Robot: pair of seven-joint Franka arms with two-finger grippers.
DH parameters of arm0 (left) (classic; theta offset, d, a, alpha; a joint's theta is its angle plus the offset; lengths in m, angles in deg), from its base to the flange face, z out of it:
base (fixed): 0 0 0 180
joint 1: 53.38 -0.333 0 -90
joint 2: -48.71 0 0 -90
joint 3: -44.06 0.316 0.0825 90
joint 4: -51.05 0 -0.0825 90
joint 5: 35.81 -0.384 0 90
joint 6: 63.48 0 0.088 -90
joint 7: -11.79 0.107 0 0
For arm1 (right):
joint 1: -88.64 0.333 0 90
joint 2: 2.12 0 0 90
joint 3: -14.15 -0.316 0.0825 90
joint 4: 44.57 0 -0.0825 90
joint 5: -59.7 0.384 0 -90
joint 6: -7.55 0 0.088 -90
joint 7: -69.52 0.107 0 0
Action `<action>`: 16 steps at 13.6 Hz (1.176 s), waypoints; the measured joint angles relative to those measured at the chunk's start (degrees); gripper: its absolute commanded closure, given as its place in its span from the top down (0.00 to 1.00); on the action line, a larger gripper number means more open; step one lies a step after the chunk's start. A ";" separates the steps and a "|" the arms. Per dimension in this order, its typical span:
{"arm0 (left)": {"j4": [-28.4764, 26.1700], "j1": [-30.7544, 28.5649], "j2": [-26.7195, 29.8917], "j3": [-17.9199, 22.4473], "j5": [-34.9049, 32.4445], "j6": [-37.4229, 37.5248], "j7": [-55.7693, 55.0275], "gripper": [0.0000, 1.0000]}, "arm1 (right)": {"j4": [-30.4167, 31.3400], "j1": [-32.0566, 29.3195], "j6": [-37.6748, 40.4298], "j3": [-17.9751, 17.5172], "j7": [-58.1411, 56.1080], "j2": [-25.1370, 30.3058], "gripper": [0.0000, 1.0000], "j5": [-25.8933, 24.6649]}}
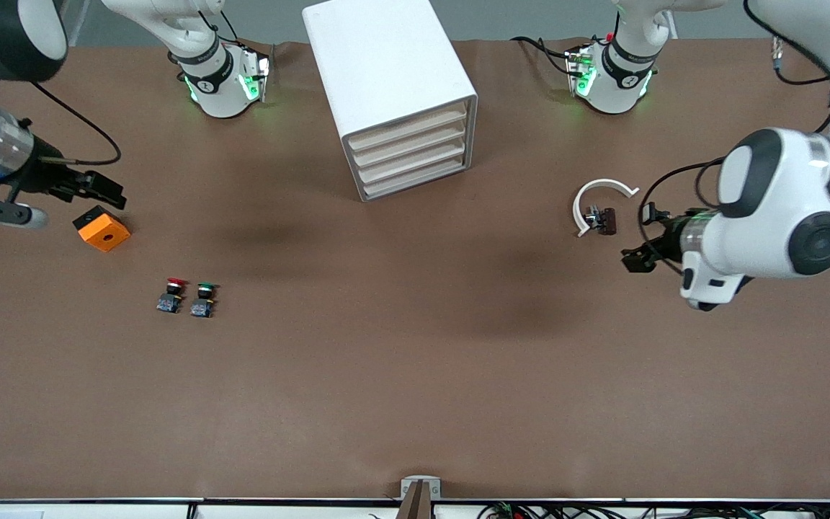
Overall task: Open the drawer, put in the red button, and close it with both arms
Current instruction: 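Reach the right gripper toward the red button while the left gripper approaches the drawer, then grasp the red button with the right gripper while the left gripper grips the drawer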
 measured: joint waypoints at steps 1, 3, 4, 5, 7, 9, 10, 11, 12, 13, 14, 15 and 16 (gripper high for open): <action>0.04 2.20 -1.58 -0.04 0.01 -0.78 -6.49 1.00 | 0.43 -0.01 -1.86 0.04 0.00 -1.64 1.00 -0.23; 0.15 6.60 -4.85 -0.11 0.01 -3.38 -21.32 1.00 | 0.79 -0.02 -5.48 0.15 0.00 -5.55 1.00 -1.09; 0.24 8.65 -6.62 -0.14 0.01 -4.63 -29.75 1.00 | 0.82 -0.10 -7.45 0.30 0.00 -7.85 1.00 -1.75; 0.34 10.25 -8.34 -0.17 0.15 -5.20 -36.15 1.00 | 0.84 -0.25 -9.26 0.52 0.00 -10.10 1.00 -2.84; 0.70 12.84 -11.78 -0.22 3.56 -5.66 -43.14 1.00 | 0.80 -0.98 -12.47 0.84 -0.01 -13.98 1.00 -4.22; 1.09 14.98 -14.79 -0.20 9.72 -5.82 -47.71 1.00 | 0.80 -2.42 -15.75 1.02 -0.24 -17.27 1.00 -4.73; 1.54 15.65 -16.17 -0.20 13.19 -5.87 -49.22 1.00 | 0.83 -2.91 -17.49 1.07 -0.35 -18.99 1.00 -4.98; 1.98 16.17 -17.29 -0.19 16.63 -5.87 -49.84 1.00 | 0.84 -3.17 -19.67 1.11 -0.36 -20.74 1.00 -5.15; 2.28 16.79 -18.10 -0.21 19.52 -5.87 -50.28 1.00 | 0.83 -3.30 -22.26 1.14 -0.36 -22.58 1.00 -5.26; 2.39 17.58 -18.62 -0.21 21.98 -5.87 -51.59 1.00 | 0.82 -3.40 -24.86 1.16 -0.36 -24.41 1.00 -5.30; 2.46 18.43 -18.97 -0.22 24.02 -5.85 -53.74 1.00 | 0.80 -3.50 -26.92 1.20 -0.34 -26.16 1.00 -5.31; 2.50 19.37 -19.21 -0.22 25.55 -5.81 -56.10 1.00 | 0.77 -3.55 -28.07 1.22 -0.32 -27.59 1.00 -5.32; 2.54 20.39 -19.37 -0.24 27.10 -5.71 -58.53 1.00 | 0.74 -3.57 -28.64 1.22 -0.29 -28.77 1.00 -5.32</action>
